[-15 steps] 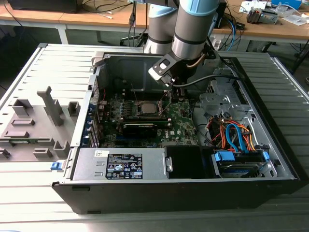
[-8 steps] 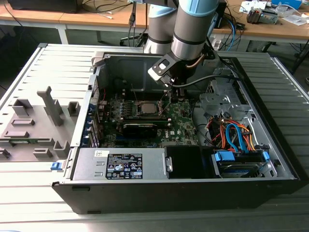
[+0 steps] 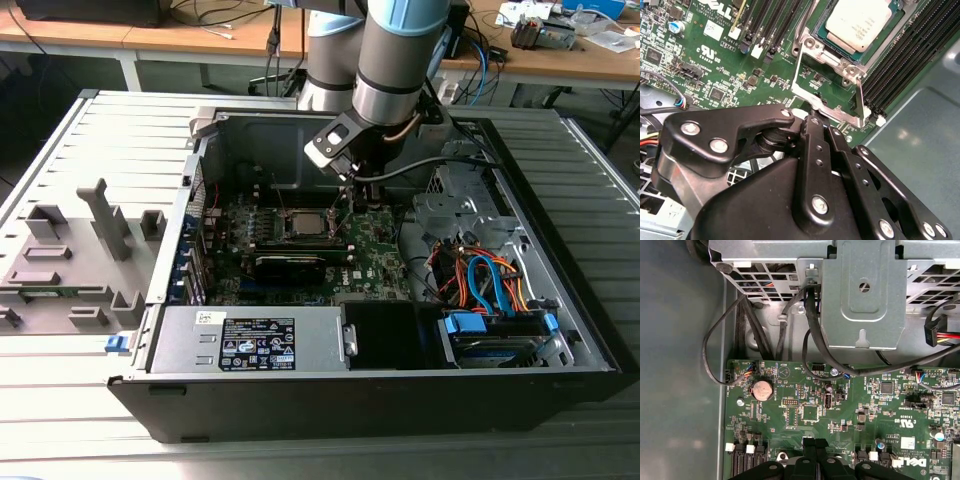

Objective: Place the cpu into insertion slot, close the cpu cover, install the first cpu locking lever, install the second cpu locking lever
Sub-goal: 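Close the cpu cover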

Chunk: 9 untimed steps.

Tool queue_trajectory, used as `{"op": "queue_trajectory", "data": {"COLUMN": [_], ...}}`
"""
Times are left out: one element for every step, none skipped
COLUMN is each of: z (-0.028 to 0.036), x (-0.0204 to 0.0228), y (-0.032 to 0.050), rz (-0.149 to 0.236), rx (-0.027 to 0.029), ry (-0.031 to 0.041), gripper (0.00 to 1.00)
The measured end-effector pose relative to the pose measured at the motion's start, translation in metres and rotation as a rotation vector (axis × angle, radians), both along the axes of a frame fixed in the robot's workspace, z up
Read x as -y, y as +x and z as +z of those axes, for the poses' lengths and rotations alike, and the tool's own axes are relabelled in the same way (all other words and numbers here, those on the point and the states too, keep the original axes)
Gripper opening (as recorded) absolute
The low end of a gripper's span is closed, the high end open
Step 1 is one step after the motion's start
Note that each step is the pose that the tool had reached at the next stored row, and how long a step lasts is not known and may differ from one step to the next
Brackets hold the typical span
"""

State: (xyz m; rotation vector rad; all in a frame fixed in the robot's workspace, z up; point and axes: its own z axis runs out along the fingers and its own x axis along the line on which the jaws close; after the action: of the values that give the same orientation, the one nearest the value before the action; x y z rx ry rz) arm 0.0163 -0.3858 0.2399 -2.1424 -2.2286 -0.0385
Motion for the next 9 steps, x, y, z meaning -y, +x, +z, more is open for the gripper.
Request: {"op": "queue_trajectory", "data": {"z": [0.0000, -0.0001, -0.0002, -0.0004, -0.0005, -0.0006, -0.0006, -0.0007, -0.0007], "x": [0.0000, 0.0000, 0.0000, 0.0000, 0.0000, 0.0000, 0.0000, 0.0000, 0.0000], "y": [0.0000, -0.0001, -0.0003, -0.0005, -0.0007, -0.0010, -0.0012, -0.0014, -0.0016], "rz": [0.000, 0.000, 0.000, 0.000, 0.000, 0.000, 0.000, 0.000, 0.000], "rx": [0.0000, 0.0000, 0.0000, 0.0000, 0.0000, 0.0000, 0.0000, 0.0000, 0.0000], "ry": [0.0000, 0.0000, 0.0000, 0.0000, 0.0000, 0.0000, 0.0000, 0.0000, 0.0000], "gripper": [0.11, 0.11, 0.11, 0.11, 0.11, 0.11, 0.11, 0.11, 0.11]}}
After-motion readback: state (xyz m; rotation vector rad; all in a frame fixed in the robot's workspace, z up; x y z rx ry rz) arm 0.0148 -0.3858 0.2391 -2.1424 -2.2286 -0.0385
